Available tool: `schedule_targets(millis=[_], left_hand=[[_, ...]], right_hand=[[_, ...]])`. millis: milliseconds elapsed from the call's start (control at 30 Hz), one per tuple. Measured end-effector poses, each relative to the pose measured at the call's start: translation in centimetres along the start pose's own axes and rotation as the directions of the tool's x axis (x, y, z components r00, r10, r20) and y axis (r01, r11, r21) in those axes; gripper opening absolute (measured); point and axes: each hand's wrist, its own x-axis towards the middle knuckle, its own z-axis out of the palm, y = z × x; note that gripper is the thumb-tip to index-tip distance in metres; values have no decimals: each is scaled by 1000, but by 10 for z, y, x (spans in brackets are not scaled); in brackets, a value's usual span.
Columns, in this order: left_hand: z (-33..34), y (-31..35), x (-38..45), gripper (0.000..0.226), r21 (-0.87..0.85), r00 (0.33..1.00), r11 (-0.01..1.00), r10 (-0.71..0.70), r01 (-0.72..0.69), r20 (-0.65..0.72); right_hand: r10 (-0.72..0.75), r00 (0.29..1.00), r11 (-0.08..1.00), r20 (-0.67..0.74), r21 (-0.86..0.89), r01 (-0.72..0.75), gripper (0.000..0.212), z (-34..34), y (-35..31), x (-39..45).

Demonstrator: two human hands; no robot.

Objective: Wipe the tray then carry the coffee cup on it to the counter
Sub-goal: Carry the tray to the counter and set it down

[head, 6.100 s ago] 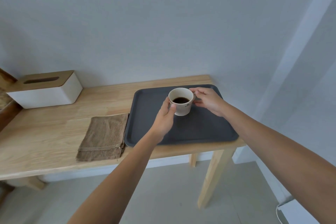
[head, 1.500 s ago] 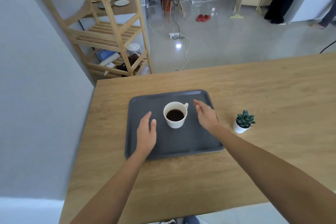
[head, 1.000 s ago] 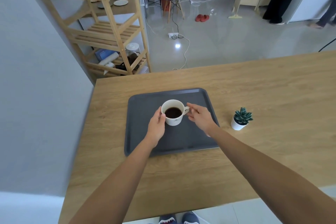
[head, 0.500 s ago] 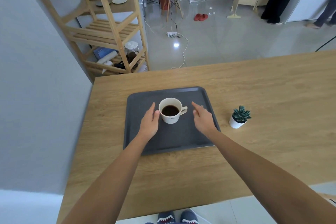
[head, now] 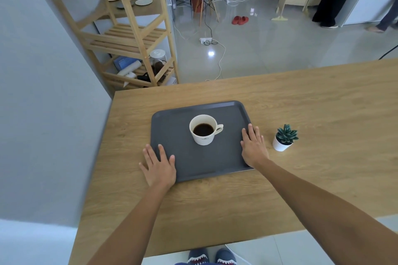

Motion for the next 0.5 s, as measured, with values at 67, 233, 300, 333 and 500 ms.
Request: schedule_targets(millis=[67, 233, 300, 333, 500], left_hand=[[-2, -1, 0, 65, 4, 1000, 1000, 8, -8, 5], [-2, -5, 4, 65, 21, 1000, 999, 24, -24, 11], [-2, -7, 4, 65, 29, 1000, 999, 22, -23, 15], [-2, -7, 3, 65, 20, 1000, 1000, 16, -17, 12], [-5, 31, -27, 55, -257, 908, 934, 130, -246, -397]], right_hand=[[2, 1000, 1000, 3, 7, -2, 53, 0, -1, -2], [1, 1000, 1000, 17, 18, -1, 53, 0, -1, -7], [-3, 1000, 1000, 23, 14, 2, 53, -1, -1, -8], [-5, 1000, 1000, 22, 22, 4, 53, -2, -2, -11], [-174, 943, 929, -285, 270, 253, 45, -28, -8, -34]])
